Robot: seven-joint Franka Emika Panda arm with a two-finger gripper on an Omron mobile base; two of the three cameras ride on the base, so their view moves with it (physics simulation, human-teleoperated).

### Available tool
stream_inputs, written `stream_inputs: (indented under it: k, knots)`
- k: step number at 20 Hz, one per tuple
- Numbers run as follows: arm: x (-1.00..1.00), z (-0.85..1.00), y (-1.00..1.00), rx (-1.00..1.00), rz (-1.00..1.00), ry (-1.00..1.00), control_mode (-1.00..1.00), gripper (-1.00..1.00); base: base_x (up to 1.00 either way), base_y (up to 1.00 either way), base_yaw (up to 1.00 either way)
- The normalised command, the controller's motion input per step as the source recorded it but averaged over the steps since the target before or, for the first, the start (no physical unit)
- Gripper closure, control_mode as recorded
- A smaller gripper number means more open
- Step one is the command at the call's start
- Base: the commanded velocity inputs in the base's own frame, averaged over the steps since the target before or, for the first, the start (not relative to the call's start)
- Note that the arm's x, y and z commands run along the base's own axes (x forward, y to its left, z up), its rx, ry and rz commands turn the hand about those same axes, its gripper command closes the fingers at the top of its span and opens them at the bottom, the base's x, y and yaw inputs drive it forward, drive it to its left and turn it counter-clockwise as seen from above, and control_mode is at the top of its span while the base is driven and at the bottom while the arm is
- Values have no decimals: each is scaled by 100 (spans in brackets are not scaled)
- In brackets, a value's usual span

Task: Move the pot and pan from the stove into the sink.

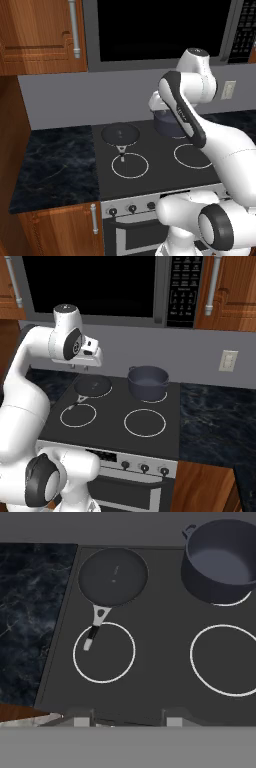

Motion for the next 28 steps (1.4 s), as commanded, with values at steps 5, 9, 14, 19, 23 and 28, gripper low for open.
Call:
stream_inputs:
  k: [5, 9, 14, 19, 23, 28]
  knots:
    - [-18, 0, 0, -1, 0, -1, -100, -100, 0, 0, 0]
    - [-38, -2, 0, 0, 0, -9, -100, -100, 0, 0, 0]
    - [-30, -11, 11, 0, 1, -7, -100, -100, 0, 0, 0]
    - [2, -12, 32, 0, 0, -6, -100, -100, 0, 0, 0]
    - [8, -19, 39, 0, 0, -3, -100, -100, 0, 0, 0]
    - [6, -26, 31, 0, -1, -1, -100, -100, 0, 0, 0]
